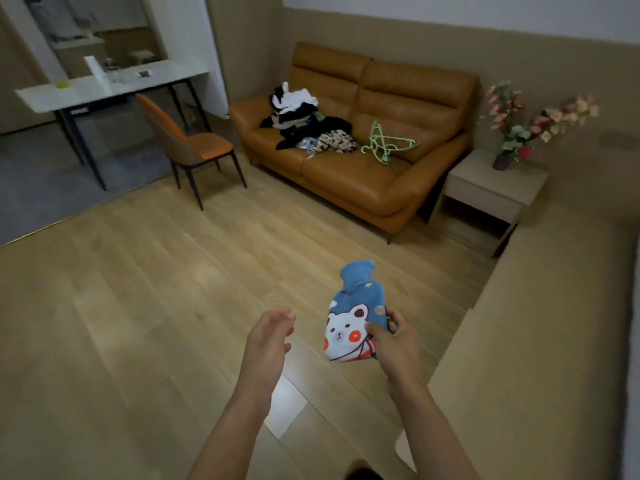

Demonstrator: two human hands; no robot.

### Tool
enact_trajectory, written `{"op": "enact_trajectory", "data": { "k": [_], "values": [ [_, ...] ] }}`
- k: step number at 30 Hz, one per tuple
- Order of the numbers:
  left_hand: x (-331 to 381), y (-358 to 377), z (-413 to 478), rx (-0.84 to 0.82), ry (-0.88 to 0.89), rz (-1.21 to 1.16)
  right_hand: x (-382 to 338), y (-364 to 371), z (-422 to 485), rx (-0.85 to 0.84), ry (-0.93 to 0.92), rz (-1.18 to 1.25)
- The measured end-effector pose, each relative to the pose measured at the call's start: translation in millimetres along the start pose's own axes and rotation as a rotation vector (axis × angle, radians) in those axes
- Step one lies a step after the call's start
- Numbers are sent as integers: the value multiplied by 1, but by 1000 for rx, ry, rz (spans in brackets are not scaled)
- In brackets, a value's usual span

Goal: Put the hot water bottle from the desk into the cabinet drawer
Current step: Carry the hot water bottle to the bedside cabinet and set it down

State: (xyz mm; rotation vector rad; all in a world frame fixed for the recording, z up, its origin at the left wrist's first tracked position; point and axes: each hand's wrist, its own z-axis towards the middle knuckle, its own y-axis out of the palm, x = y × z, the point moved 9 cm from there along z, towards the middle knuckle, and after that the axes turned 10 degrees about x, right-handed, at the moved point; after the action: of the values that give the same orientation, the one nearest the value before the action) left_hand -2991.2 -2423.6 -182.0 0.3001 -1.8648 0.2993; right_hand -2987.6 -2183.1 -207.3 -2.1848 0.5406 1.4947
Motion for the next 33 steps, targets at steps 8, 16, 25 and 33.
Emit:
{"op": "enact_trajectory", "data": {
  "k": [8, 16, 25, 33],
  "values": [
    [42, 132, 150, -177, 11, 73, -49, 50, 165, 149, 21, 106],
    [116, 280, 287, -254, 54, 116, -138, 75, 343, 237, 0, 149],
    [145, 457, 411, -425, -3, 182, -175, 63, 512, 409, 76, 163],
    [189, 649, 500, -685, 7, 266, -218, 32, 642, 611, 106, 212]
  ]
}}
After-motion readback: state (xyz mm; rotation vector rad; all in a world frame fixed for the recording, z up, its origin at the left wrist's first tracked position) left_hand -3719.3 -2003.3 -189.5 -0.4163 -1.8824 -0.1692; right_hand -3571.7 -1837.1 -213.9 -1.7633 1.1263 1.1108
